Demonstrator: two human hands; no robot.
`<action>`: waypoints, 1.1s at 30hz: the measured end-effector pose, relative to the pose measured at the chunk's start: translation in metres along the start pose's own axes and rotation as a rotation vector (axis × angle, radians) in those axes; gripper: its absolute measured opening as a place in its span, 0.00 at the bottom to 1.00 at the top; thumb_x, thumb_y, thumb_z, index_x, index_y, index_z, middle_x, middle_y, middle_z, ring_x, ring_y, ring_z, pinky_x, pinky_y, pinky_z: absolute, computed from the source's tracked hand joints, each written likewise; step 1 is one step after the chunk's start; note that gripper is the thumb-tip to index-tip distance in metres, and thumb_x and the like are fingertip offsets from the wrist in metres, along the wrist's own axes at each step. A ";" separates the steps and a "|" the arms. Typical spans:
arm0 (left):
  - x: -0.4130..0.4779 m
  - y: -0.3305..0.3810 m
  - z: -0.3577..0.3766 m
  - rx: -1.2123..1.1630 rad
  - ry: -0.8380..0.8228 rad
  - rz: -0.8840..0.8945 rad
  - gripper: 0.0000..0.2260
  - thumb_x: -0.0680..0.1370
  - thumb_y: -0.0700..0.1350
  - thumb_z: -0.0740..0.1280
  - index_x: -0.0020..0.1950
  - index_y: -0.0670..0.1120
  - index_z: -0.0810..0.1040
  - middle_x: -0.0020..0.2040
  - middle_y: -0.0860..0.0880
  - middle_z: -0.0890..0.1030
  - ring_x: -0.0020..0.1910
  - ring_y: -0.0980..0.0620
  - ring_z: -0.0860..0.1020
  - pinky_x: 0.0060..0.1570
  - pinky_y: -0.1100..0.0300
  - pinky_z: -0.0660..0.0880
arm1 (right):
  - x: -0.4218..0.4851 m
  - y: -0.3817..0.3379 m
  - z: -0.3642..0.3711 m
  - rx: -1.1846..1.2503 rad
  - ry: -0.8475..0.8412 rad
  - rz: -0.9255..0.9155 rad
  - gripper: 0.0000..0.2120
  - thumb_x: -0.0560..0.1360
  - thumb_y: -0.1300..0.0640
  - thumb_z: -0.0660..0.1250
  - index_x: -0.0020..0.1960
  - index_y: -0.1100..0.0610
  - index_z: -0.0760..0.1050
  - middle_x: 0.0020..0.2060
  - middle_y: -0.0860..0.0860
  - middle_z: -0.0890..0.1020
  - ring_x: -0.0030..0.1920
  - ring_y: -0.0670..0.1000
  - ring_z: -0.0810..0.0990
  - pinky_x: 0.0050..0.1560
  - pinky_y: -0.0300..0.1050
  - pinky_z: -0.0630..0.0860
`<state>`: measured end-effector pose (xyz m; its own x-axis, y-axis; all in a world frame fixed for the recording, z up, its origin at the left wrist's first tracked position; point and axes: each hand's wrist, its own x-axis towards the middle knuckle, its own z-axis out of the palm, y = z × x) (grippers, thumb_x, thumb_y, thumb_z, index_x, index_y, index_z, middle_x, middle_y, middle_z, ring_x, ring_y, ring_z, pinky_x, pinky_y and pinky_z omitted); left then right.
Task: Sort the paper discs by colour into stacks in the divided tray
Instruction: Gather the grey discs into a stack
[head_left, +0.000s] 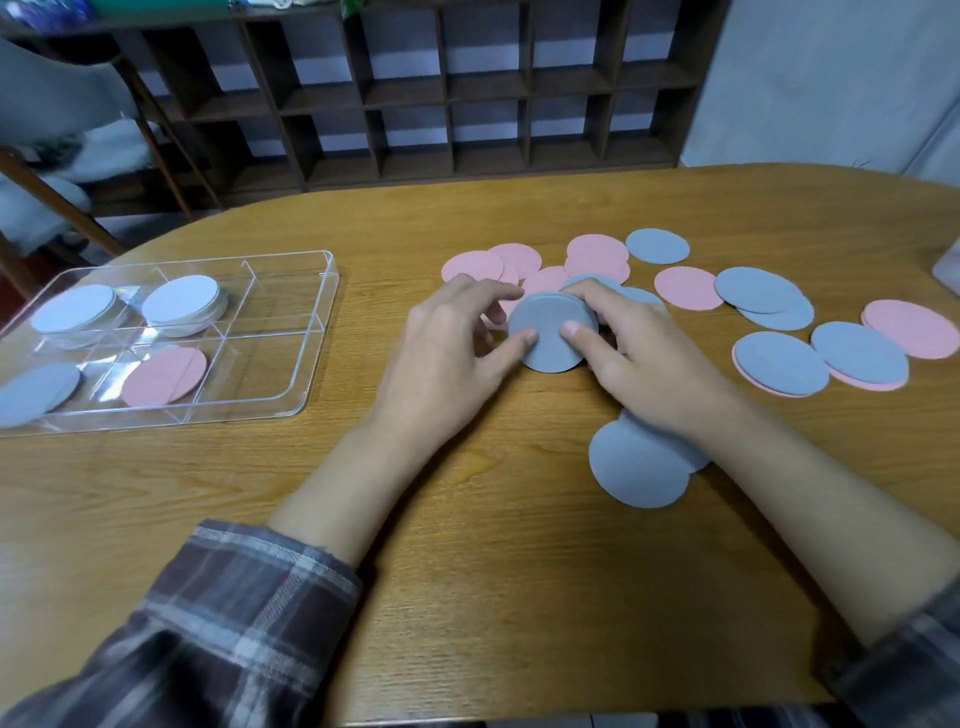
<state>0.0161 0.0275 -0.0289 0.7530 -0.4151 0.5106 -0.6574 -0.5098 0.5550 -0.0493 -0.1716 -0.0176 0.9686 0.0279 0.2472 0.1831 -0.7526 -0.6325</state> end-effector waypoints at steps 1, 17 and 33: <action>-0.001 0.003 0.002 0.003 -0.017 -0.005 0.19 0.76 0.52 0.76 0.65 0.50 0.81 0.48 0.53 0.80 0.40 0.59 0.78 0.48 0.60 0.76 | 0.000 0.003 -0.003 0.005 0.011 0.011 0.07 0.85 0.53 0.61 0.62 0.48 0.74 0.40 0.50 0.78 0.40 0.47 0.75 0.39 0.41 0.68; -0.020 0.063 0.041 -0.028 -0.403 0.045 0.26 0.66 0.68 0.78 0.59 0.58 0.84 0.51 0.59 0.77 0.52 0.60 0.77 0.54 0.55 0.77 | -0.040 0.056 -0.064 0.044 0.256 0.136 0.08 0.84 0.54 0.61 0.62 0.46 0.74 0.41 0.52 0.80 0.42 0.56 0.78 0.48 0.56 0.76; 0.022 0.039 0.036 -0.565 -0.518 -0.267 0.08 0.76 0.39 0.78 0.50 0.44 0.80 0.40 0.48 0.80 0.40 0.49 0.75 0.45 0.56 0.74 | -0.037 0.068 -0.058 0.086 0.189 0.048 0.14 0.84 0.55 0.62 0.68 0.46 0.75 0.48 0.46 0.82 0.45 0.51 0.79 0.52 0.55 0.78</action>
<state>0.0086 -0.0284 -0.0194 0.7136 -0.7002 0.0216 -0.2652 -0.2415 0.9335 -0.0827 -0.2619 -0.0266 0.9293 -0.1369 0.3431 0.1585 -0.6913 -0.7050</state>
